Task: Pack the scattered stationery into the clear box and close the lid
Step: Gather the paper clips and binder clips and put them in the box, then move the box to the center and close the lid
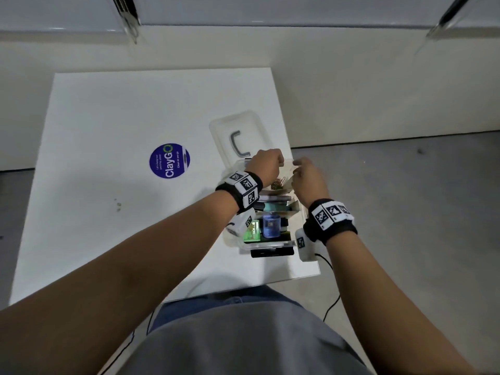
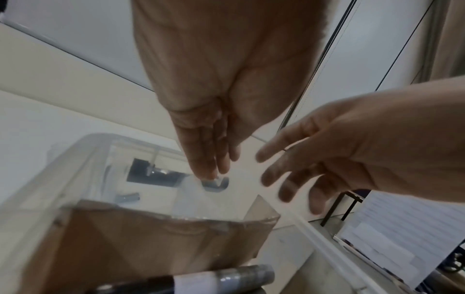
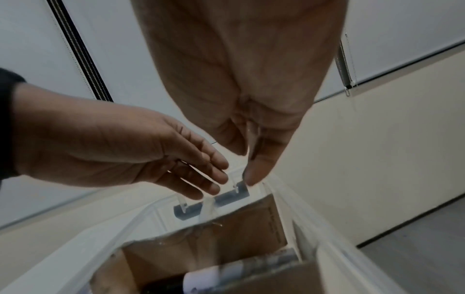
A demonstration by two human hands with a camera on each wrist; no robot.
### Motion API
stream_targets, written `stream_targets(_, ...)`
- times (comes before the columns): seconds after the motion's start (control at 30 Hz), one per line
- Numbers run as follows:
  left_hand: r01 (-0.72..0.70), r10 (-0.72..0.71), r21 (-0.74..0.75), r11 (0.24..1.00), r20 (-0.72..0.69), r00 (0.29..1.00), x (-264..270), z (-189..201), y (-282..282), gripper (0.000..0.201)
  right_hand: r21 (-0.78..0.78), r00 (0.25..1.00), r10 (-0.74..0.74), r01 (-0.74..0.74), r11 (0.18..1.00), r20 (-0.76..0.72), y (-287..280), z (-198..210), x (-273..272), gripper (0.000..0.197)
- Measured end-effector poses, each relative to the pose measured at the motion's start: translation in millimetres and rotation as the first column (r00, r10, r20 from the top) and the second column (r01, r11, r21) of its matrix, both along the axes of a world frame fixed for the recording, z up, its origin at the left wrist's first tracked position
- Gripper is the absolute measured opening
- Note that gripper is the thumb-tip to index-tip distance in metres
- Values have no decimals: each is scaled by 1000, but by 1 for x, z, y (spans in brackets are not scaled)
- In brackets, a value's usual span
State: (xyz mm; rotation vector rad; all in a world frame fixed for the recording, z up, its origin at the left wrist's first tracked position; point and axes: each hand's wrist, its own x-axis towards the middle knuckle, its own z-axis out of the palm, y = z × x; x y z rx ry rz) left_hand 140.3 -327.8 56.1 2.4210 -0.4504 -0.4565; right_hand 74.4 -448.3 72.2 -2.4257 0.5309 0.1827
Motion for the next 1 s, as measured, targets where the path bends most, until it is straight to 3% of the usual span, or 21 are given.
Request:
stream_targets(0.07, -9, 9, -9, 1000, 38, 999, 2, 3, 2, 28, -70, 997, -66, 68, 995, 32, -8, -3, -12, 31)
stream_targets(0.13, 26, -26, -3, 1000, 75, 997, 3, 5, 3, 27, -96, 989, -40, 26, 995, -145, -13, -11, -27, 36)
stream_targets(0.2, 86, -88, 21, 996, 97, 991, 1, 5, 5, 34, -13, 952, 22, -27, 1000, -306, -16, -24, -39, 31)
stream_targets(0.3, 197, -203, 53, 979, 175, 963, -4, 0, 16, 51, 114, 962, 44, -13, 993, -270, -13, -31, -45, 14)
stream_targets(0.4, 275, -295, 113, 955, 258, 920, -2, -5, 44, 62, 145, 961, 179, -151, 978, -209, 1, -22, -33, 18)
stream_targets(0.5, 306, -359, 227, 925, 251, 899, 3, 5, 87, 41, 122, 902, 390, -373, 920, -182, 32, 0, -8, 14)
stream_targets(0.6, 199, -241, 269, 942, 135, 961, 8, 12, 142, 22, 124, 806, 564, -551, 825, -178, 75, 13, 22, 18)
stream_targets(0.73, 65, -61, 234, 970, -26, 998, 7, 9, 215, 19, 126, 667, 721, -712, 691, -187, 135, 9, 54, 19)
stream_targets(0.8, -4, 20, 223, 975, -70, 997, 5, 5, 244, 19, 149, 641, 747, -733, 664, -177, 157, 4, 64, 20)
stream_targets(0.87, -70, 91, 205, 976, -97, 991, 3, -2, 269, 20, 245, 663, 735, -697, 674, -139, 168, -3, 73, 16)
stream_targets(0.93, -137, 159, 175, 975, -124, 979, 0, -10, 289, 22, 310, 757, 646, -595, 742, -93, 164, -14, 84, 18)
stream_targets(1.0, -204, 222, 146, 968, -127, 967, -2, -16, 302, 20, 219, 861, 505, -482, 848, -64, 146, -30, 94, 20)
